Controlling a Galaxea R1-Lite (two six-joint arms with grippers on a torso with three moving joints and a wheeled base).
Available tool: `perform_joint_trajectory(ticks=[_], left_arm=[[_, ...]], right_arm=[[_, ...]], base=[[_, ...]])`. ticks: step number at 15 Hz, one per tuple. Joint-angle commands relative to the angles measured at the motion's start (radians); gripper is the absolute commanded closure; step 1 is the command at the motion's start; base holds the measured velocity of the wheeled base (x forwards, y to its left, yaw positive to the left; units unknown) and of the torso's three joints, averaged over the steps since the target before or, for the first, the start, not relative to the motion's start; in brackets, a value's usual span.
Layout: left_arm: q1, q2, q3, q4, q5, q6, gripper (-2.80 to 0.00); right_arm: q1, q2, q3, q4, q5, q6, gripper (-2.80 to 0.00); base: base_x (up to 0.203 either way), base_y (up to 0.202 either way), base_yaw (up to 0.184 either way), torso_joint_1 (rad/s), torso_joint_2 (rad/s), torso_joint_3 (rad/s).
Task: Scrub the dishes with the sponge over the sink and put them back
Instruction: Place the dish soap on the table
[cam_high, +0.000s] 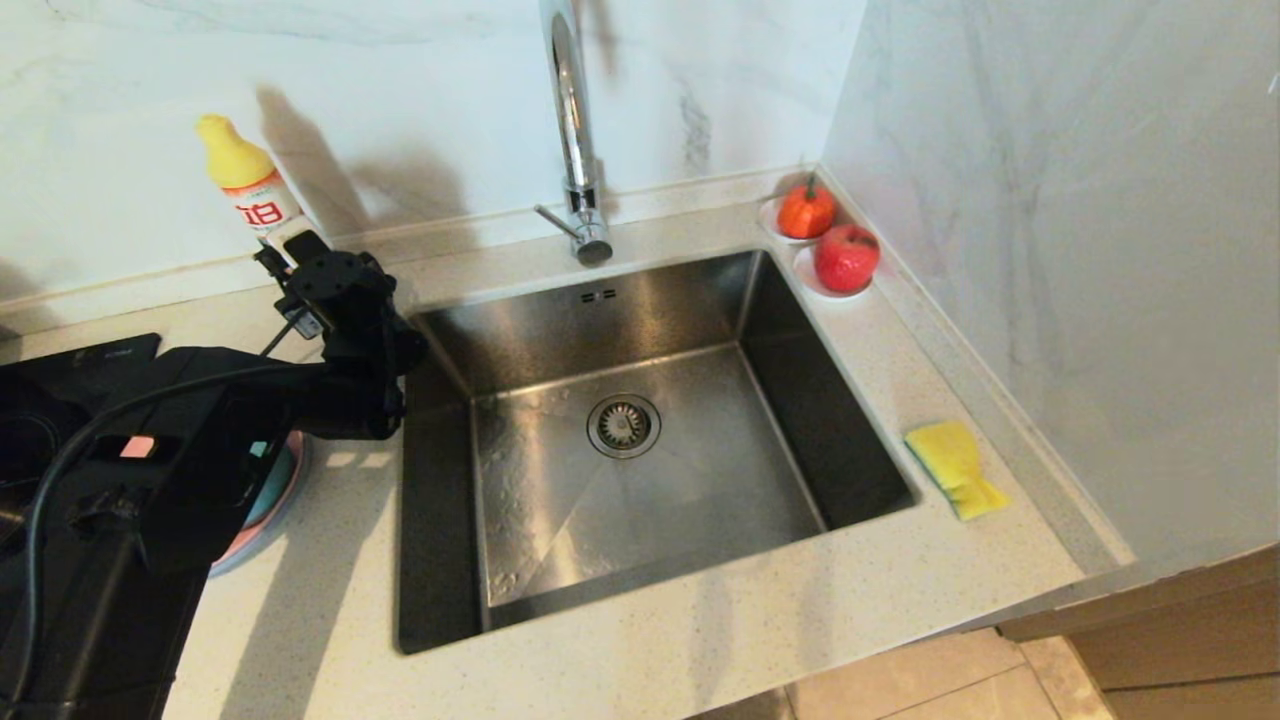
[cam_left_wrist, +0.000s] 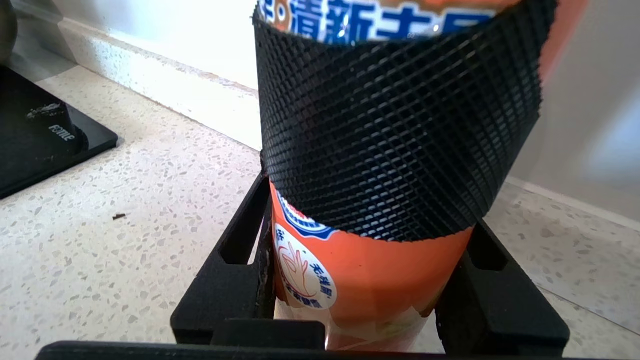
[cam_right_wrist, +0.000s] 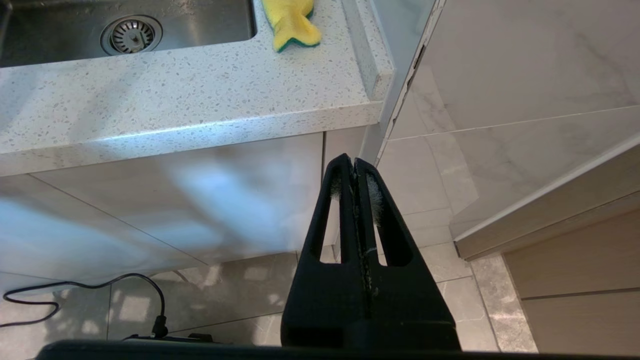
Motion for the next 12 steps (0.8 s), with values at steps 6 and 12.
perform_joint_trajectory(ticks=[6,12], left_arm=[[0.01,0.006,-0.002,-0.009,-0.005,-0.002,0.0],[0.01,0.013,-0.001,-0.005,0.001,-0.002,0.0]], right_arm=[[0.0,0.0,0.0,0.0,0.0,-0.001,0.0],[0.0,0.0,0.0,0.0,0.0,-0.001,0.0]], base=[[0.0,0.0,0.0,0.0,0.0,0.0],[0.0,0.0,0.0,0.0,0.0,0.0]])
